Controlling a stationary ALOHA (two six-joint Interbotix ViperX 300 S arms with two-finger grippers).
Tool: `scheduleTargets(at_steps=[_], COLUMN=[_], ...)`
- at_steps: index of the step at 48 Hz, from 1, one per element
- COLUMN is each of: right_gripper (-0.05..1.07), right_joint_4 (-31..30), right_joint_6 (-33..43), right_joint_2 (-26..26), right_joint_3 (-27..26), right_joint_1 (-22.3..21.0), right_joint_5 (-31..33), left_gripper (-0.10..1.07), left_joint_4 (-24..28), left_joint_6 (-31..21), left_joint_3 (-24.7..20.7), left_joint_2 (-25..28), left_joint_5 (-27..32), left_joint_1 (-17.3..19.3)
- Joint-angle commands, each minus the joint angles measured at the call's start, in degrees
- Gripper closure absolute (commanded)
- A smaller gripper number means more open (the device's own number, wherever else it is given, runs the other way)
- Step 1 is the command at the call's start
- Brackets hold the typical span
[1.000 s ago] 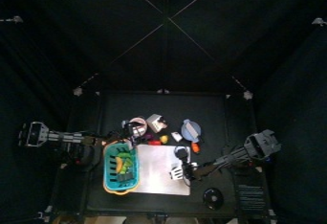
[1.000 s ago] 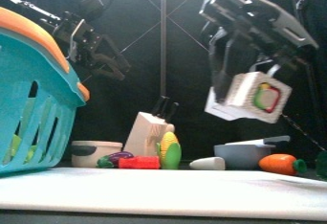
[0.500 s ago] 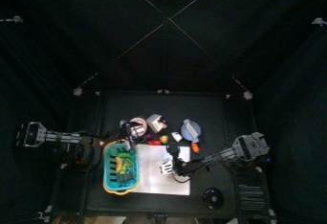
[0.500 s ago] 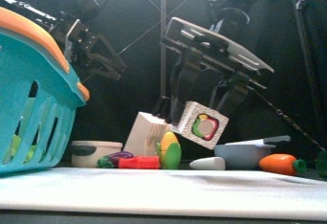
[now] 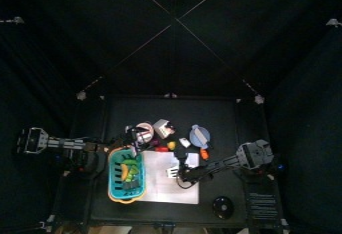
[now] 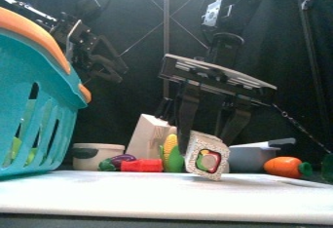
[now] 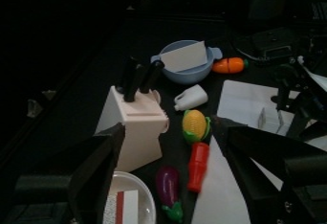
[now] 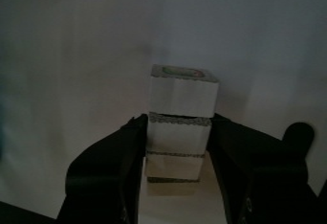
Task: Place white sushi roll on board
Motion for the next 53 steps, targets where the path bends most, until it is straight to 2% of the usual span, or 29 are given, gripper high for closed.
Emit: scheduleTargets(at_steps=[1, 12, 23, 29, 53], right_gripper=[0.37, 0.32, 0.15, 0.09, 0.09], right_joint_4=[-0.7, -1.23, -1.14, -0.44, -0.97], right_joint_6=[0.0, 0.09, 0.0, -0.97, -1.32], right_joint_2=[-1.23, -1.05, -0.88, -0.88, -3.96], right_joint_3=[-0.79, -0.44, 0.0, 0.0, -0.09], right_joint_1=[-0.26, -0.35, -0.62, -0.97, -0.53], right_joint_5=[0.44, 0.44, -0.09, -0.26, 1.23], left_gripper=[-0.06, -0.06, -0.06, -0.06, -0.06], left_joint_4=[-0.09, -0.09, -0.09, -0.09, -0.26], left_joint_6=[0.09, 0.09, 0.09, 0.09, 0.0], left_joint_3=[-0.7, -0.7, -0.7, -0.7, -0.7], left_joint_2=[-0.18, -0.26, -0.18, -0.18, -0.18], left_joint_5=[-0.35, -0.35, -0.26, -0.26, -0.26], left_joint_1=[-0.09, -0.09, -0.09, -0.09, -0.09])
